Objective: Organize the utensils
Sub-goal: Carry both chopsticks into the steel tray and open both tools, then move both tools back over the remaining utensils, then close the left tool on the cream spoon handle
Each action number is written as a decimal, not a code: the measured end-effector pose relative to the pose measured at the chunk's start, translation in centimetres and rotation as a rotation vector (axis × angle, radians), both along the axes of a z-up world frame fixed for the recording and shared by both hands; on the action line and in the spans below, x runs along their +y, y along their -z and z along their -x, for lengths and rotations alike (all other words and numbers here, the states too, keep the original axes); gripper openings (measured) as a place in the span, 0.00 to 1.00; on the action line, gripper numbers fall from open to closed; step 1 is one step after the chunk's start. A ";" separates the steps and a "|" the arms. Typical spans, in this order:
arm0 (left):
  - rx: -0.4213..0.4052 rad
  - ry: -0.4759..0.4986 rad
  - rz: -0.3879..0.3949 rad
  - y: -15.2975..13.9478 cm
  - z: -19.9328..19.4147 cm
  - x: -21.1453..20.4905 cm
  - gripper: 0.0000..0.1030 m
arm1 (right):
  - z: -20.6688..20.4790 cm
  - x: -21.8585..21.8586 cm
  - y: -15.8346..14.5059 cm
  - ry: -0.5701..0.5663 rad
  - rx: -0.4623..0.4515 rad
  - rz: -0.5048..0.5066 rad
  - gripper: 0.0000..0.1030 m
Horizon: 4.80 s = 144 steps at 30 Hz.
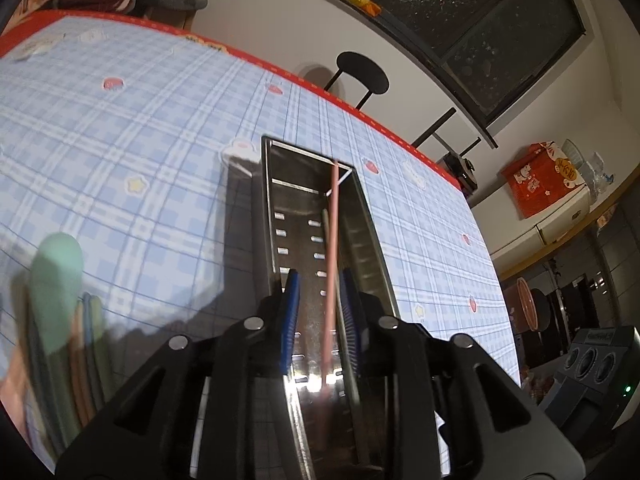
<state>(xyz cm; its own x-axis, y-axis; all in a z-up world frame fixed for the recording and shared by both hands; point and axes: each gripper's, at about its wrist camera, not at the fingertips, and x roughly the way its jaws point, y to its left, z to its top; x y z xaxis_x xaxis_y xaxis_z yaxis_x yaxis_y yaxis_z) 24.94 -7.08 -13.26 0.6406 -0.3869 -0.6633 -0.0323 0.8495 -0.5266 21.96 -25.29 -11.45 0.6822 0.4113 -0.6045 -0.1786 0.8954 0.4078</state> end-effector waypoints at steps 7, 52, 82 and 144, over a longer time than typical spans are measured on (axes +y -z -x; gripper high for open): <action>-0.122 -0.023 -0.121 -3.5 2.0 1.4 0.59 | 1.3 -0.6 -1.6 0.109 -0.097 0.079 0.86; -0.335 -0.069 -0.533 -2.1 20.2 20.3 0.94 | 14.0 13.3 -1.6 -0.213 -0.125 0.354 0.61; -0.328 0.030 -0.511 -1.6 19.9 19.3 0.80 | 12.0 15.5 1.7 -0.291 0.025 0.403 0.08; -0.086 0.383 -0.644 2.9 20.0 14.8 0.13 | 11.7 14.9 2.2 -0.307 0.053 0.327 0.09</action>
